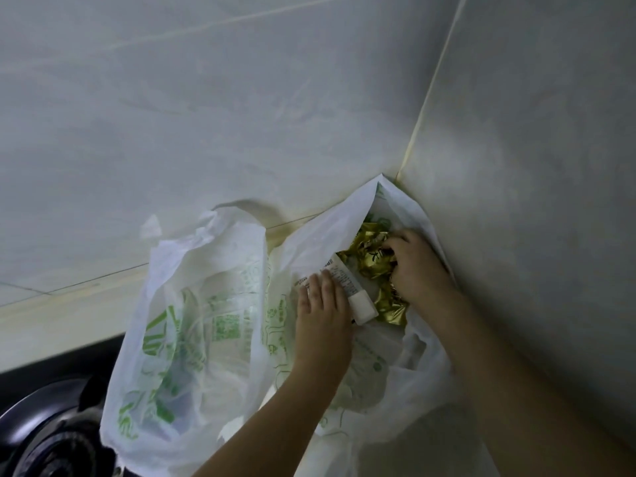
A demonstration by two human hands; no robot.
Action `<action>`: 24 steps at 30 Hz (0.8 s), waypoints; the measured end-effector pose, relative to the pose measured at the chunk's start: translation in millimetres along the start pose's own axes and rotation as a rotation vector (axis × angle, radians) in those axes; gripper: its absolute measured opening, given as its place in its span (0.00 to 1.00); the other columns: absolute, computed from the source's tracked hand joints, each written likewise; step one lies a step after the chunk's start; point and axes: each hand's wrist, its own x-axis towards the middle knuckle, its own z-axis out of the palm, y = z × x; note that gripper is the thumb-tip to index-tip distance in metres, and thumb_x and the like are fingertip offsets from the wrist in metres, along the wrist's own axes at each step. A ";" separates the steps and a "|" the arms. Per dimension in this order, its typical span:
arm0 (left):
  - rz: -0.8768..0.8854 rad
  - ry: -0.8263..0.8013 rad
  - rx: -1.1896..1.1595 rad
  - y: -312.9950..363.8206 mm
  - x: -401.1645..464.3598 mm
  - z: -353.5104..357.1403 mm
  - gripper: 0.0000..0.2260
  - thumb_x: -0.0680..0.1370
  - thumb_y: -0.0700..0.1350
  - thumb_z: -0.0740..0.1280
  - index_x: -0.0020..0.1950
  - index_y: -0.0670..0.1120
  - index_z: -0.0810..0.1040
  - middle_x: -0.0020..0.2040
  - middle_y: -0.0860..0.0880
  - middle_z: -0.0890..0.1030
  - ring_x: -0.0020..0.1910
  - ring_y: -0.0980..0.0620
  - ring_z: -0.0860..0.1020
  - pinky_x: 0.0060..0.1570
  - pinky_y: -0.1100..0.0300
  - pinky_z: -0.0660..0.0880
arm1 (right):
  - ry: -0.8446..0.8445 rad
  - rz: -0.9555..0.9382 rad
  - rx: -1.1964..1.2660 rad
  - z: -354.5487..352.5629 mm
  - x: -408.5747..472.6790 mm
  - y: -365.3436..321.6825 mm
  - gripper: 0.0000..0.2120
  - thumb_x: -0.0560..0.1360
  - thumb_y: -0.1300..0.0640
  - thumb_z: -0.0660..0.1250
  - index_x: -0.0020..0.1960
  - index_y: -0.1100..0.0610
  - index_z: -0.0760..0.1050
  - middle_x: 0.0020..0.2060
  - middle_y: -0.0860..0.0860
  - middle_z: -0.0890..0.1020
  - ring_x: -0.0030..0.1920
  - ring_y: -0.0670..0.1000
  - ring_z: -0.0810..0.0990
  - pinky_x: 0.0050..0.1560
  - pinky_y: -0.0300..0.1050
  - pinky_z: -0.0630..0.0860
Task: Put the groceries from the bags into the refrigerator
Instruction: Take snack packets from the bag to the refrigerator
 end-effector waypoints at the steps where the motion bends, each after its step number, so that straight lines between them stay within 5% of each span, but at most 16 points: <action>1: -0.003 0.015 -0.003 -0.7 0.4 1.3 0.30 0.79 0.46 0.60 0.78 0.36 0.57 0.78 0.32 0.55 0.77 0.32 0.55 0.75 0.36 0.53 | 0.003 0.001 0.015 -0.4 -0.1 1.1 0.23 0.74 0.72 0.60 0.65 0.58 0.74 0.64 0.54 0.71 0.64 0.56 0.72 0.64 0.50 0.72; 7: 0.061 0.001 -0.039 -4.9 -4.7 -6.4 0.19 0.73 0.42 0.68 0.64 0.41 0.76 0.68 0.35 0.75 0.68 0.33 0.72 0.67 0.38 0.70 | 0.077 0.030 0.089 -1.9 -1.4 -2.2 0.11 0.77 0.67 0.60 0.53 0.60 0.79 0.54 0.55 0.77 0.53 0.55 0.77 0.54 0.49 0.76; 11: 0.071 0.025 -0.082 -3.3 -16.3 -33.2 0.16 0.79 0.40 0.61 0.66 0.45 0.74 0.66 0.44 0.77 0.69 0.41 0.72 0.70 0.46 0.68 | 0.181 -0.039 0.102 -7.0 -7.4 -10.3 0.08 0.77 0.63 0.63 0.49 0.58 0.81 0.45 0.52 0.81 0.46 0.52 0.78 0.45 0.43 0.74; 15: 0.023 0.098 -0.097 -3.3 -31.9 -69.3 0.13 0.77 0.37 0.58 0.59 0.48 0.73 0.55 0.49 0.79 0.54 0.47 0.77 0.54 0.54 0.74 | 0.280 -0.057 0.032 -25.6 -21.7 -24.5 0.08 0.77 0.60 0.65 0.41 0.56 0.80 0.37 0.51 0.80 0.38 0.51 0.77 0.37 0.43 0.72; 18: -0.070 0.113 -0.153 -7.1 -45.2 -98.7 0.10 0.77 0.36 0.58 0.54 0.48 0.70 0.51 0.49 0.78 0.46 0.45 0.78 0.39 0.56 0.69 | 0.261 -0.021 0.034 -44.8 -34.1 -38.5 0.08 0.77 0.61 0.64 0.39 0.55 0.76 0.37 0.50 0.79 0.38 0.52 0.76 0.36 0.44 0.69; 24: -0.226 0.245 -0.403 -19.0 -90.0 -156.3 0.04 0.76 0.40 0.61 0.45 0.48 0.69 0.39 0.46 0.76 0.37 0.42 0.73 0.34 0.56 0.67 | 0.308 -0.065 0.184 -100.4 -78.9 -78.6 0.07 0.78 0.60 0.61 0.47 0.54 0.78 0.44 0.51 0.79 0.43 0.54 0.77 0.42 0.46 0.74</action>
